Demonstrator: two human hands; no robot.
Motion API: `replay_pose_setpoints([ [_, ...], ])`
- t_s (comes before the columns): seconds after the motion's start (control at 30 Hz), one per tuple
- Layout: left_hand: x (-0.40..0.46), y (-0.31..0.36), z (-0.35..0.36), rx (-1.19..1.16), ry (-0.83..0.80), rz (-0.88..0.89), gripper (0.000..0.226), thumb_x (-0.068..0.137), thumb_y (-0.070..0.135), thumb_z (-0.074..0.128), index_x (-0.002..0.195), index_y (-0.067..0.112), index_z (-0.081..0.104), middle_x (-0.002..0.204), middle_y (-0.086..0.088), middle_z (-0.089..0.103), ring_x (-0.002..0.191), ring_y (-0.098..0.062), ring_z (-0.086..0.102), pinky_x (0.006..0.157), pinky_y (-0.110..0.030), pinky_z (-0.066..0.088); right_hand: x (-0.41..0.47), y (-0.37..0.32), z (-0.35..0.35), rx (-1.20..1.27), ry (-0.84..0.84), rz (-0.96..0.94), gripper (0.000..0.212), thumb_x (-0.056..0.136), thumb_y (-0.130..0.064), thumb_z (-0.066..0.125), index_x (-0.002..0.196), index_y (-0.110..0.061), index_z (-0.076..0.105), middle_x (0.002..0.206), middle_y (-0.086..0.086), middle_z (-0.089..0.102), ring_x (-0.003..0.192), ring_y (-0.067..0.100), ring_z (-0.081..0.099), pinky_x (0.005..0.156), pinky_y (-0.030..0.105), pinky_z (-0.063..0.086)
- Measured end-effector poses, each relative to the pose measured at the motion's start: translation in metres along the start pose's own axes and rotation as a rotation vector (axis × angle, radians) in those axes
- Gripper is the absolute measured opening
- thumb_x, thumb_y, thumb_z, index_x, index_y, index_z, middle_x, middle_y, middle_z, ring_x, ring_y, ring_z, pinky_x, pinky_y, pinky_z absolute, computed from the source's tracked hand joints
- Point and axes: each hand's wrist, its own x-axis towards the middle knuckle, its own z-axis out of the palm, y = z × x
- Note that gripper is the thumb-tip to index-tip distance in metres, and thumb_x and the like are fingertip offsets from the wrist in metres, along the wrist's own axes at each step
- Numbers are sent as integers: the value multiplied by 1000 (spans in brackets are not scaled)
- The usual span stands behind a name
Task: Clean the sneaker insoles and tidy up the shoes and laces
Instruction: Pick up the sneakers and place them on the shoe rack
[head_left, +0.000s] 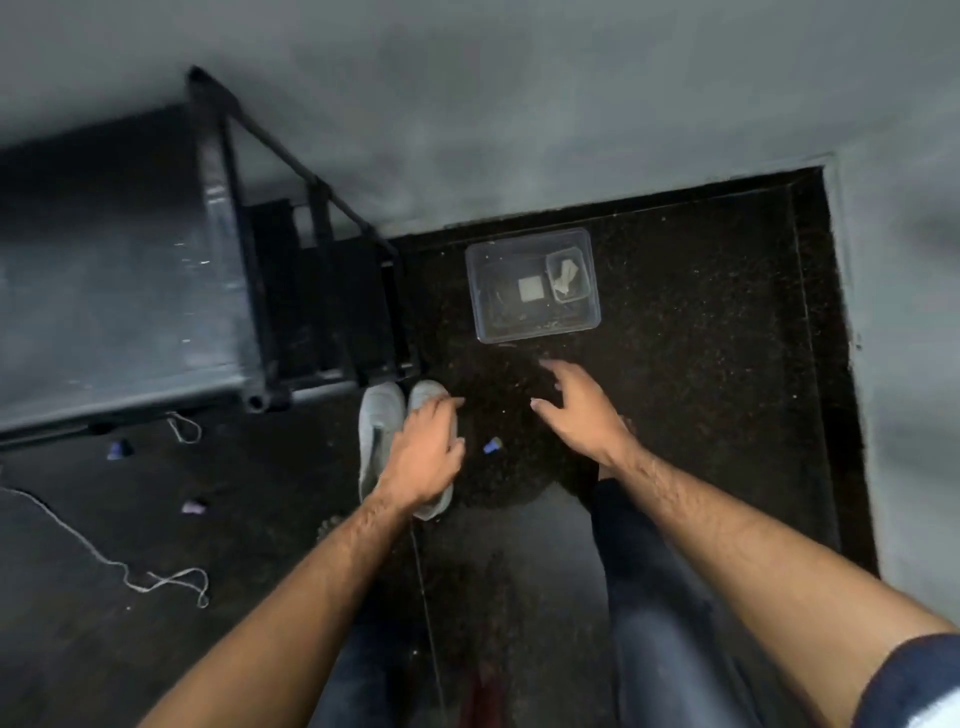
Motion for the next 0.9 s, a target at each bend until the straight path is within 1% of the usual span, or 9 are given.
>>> replay_pose_setpoints([
  [0.13, -53, -64, -18, -22, -28, 39, 52, 96, 22, 56, 146, 15, 44, 150, -7, 43, 138, -29, 42, 108, -47, 41, -45, -33, 64, -12, 48, 63, 61, 92, -22, 69, 148, -13, 46, 146, 11, 49, 132, 27, 54, 113, 41, 42],
  [0.23, -86, -116, -29, -95, -54, 52, 49, 95, 20, 58, 143, 13, 47, 145, -12, 47, 133, -32, 47, 109, -46, 41, -79, -56, 120, 19, 89, 124, 57, 92, -22, 69, 145, -14, 49, 141, 10, 52, 126, 26, 58, 109, 43, 45],
  [0.33, -109, -165, -32, -99, -87, 43, 48, 96, 16, 58, 143, 11, 48, 143, -14, 48, 133, -30, 47, 111, -36, 37, -99, -74, 178, 38, 63, 145, 55, 91, -22, 69, 142, -15, 50, 138, 9, 54, 123, 26, 59, 108, 44, 46],
  [0.4, -121, -190, -28, -107, -118, 12, 47, 97, 14, 58, 143, 10, 48, 142, -14, 48, 135, -28, 45, 108, -29, 34, -106, -79, 214, 57, 40, 168, 54, 90, -22, 67, 141, -17, 51, 137, 10, 55, 124, 27, 59, 107, 45, 47],
  [0.5, -130, -220, -17, -85, -162, -15, 48, 97, 14, 58, 143, 11, 47, 142, -12, 48, 134, -26, 46, 105, -28, 34, -114, -84, 261, 92, 25, 203, 54, 89, -20, 65, 141, -17, 52, 135, 11, 55, 126, 29, 57, 108, 41, 46],
  [0.6, -126, -242, -1, -40, -187, -17, 49, 97, 12, 59, 144, 9, 46, 143, -14, 46, 135, -26, 44, 108, -28, 33, -111, -78, 304, 115, 31, 241, 53, 91, -19, 66, 141, -11, 51, 137, 14, 56, 127, 31, 56, 109, 41, 45],
  [0.73, -95, -267, 25, 17, -217, -50, 51, 97, 14, 58, 146, 11, 43, 145, -14, 43, 134, -28, 46, 110, -35, 37, -82, -58, 354, 173, 46, 248, 53, 90, -22, 64, 141, -13, 52, 136, 12, 59, 126, 30, 58, 106, 41, 48],
  [0.83, -56, -289, 55, 56, -174, -49, 53, 94, 15, 61, 144, 11, 46, 142, -16, 49, 131, -30, 50, 108, -39, 42, -51, -42, 384, 199, 83, 227, 59, 91, -21, 65, 146, -11, 47, 144, 14, 54, 133, 30, 53, 110, 42, 44],
  [0.9, -33, -302, 73, 59, -146, -51, 56, 94, 16, 63, 146, 8, 44, 140, -17, 52, 130, -31, 52, 105, -37, 42, -31, -35, 396, 176, 90, 222, 65, 91, -22, 67, 150, -10, 42, 149, 14, 49, 136, 31, 49, 112, 43, 42],
])
